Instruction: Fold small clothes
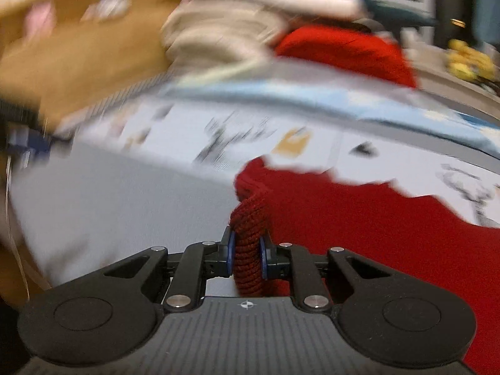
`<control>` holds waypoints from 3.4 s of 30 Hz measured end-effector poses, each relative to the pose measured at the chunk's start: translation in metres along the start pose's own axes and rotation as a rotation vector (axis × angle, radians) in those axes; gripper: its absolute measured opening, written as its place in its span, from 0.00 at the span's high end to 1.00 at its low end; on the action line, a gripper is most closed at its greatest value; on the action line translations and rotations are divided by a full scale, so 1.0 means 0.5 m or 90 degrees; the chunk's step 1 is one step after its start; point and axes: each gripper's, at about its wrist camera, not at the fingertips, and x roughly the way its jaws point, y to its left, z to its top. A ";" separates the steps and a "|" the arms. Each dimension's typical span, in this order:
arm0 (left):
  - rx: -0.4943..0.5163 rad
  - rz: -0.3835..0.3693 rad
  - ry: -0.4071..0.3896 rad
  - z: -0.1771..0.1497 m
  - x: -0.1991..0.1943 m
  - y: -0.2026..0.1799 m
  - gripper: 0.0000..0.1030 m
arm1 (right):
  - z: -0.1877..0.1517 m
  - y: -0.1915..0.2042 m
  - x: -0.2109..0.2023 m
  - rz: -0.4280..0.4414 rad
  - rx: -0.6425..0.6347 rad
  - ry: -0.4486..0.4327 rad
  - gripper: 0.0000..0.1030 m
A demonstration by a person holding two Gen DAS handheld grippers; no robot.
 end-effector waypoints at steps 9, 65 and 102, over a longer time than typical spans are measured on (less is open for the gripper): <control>0.074 -0.059 0.029 -0.042 0.058 -0.226 0.40 | -0.038 -0.406 -0.232 -0.202 0.292 -0.089 0.87; 0.094 -0.244 0.222 -0.240 0.283 -0.595 0.27 | -0.205 -0.745 -0.192 -0.146 0.518 0.072 0.56; 0.004 -0.207 0.163 -0.073 0.317 -0.428 0.42 | -0.115 -0.600 0.047 0.027 0.591 0.076 0.63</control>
